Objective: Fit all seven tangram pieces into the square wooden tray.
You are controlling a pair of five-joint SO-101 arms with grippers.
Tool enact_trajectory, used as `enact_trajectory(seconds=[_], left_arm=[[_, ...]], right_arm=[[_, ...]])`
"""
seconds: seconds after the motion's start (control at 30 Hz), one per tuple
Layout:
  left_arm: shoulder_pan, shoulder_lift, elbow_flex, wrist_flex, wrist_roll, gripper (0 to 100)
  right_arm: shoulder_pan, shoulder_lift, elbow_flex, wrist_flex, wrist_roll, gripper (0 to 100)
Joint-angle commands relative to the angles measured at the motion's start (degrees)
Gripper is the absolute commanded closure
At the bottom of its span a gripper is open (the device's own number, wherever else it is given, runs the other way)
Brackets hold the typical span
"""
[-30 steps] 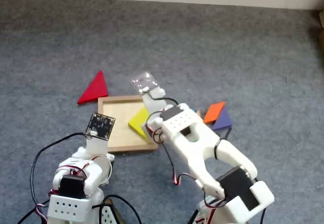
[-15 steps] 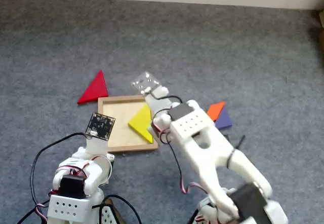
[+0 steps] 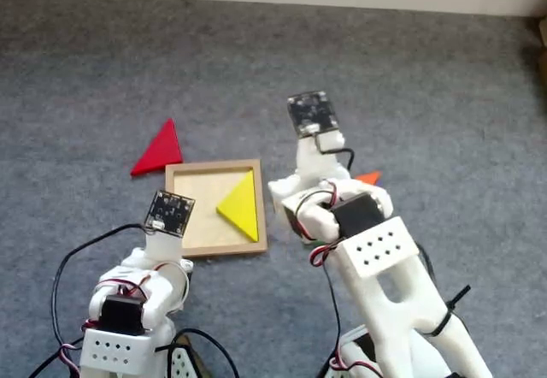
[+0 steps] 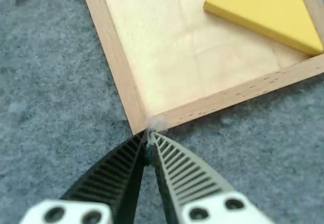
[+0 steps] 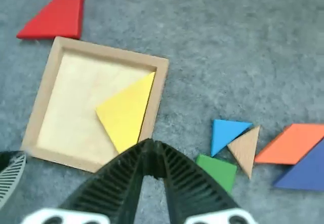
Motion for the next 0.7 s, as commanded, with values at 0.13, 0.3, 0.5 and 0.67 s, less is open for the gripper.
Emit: enact_trajectory(seconds=[0.13, 0.3, 0.5, 0.67], left_arm=[[0.7, -2.8, 1.2, 0.4, 0.4, 99], [0.7, -2.8, 1.2, 0.4, 0.4, 99], [0.7, -2.8, 1.2, 0.4, 0.4, 99], [0.7, -2.8, 1.2, 0.4, 0.4, 99]], right_arm=[[0.7, 8.2, -0.9, 7.4, -10.0, 77.9], [-0.3, 16.2, -0.9, 3.6, -10.4, 75.8], [-0.2, 17.8, -0.7, 1.8, -10.4, 75.8], [-0.3, 17.7, -0.8, 2.2, -10.1, 75.8]])
